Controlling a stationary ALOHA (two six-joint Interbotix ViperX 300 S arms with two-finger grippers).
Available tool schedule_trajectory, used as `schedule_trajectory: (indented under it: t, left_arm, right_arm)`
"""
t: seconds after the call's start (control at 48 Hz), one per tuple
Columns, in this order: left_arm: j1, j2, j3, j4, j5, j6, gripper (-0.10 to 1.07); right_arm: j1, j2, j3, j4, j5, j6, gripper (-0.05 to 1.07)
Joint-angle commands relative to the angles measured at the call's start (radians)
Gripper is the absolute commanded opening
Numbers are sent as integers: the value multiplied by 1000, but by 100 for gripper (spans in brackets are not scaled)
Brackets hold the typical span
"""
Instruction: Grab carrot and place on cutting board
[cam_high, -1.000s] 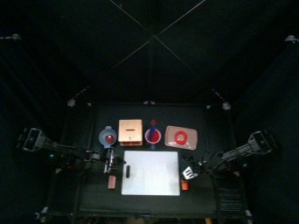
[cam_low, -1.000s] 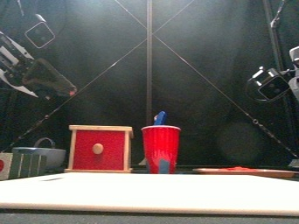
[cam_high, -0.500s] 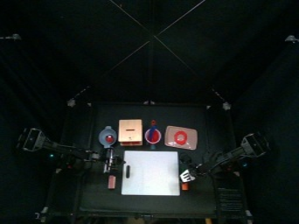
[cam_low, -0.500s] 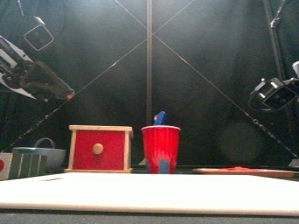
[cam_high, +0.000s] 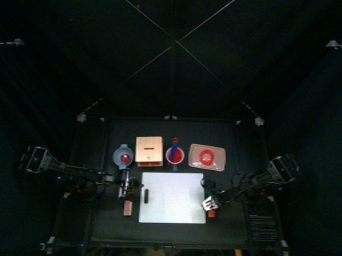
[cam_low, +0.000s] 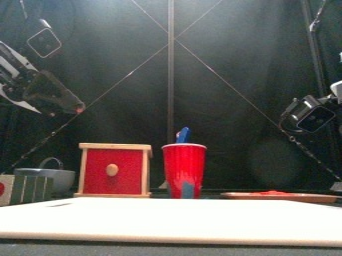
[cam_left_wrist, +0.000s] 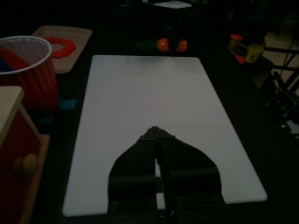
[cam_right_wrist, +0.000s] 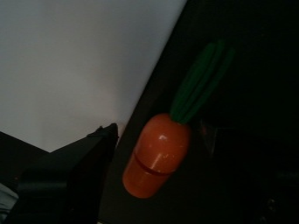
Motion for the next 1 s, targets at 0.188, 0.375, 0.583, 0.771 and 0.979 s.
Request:
schedule_trajectory:
  t: [0.188, 0.375, 0.583, 0.771, 0.979]
  left_arm:
    - [2, -2, -9, 0, -5, 0, 28]
    - [2, -2, -9, -2, -5, 0, 28]
    - [2, -2, -9, -2, -5, 0, 28]
    - [2, -2, -8, 0, -5, 0, 28]
    - [2, -2, -9, -2, -5, -2, 28]
  right_arm:
    - [8, -15, -32, 3, 63, 0, 103]
    - [9, -5, -40, 5, 64, 2, 103]
    - [12, 20, -57, 6, 64, 0, 102]
    - [14, 21, -61, 11, 66, 0, 90]
    - [12, 23, -67, 9, 66, 2, 67]
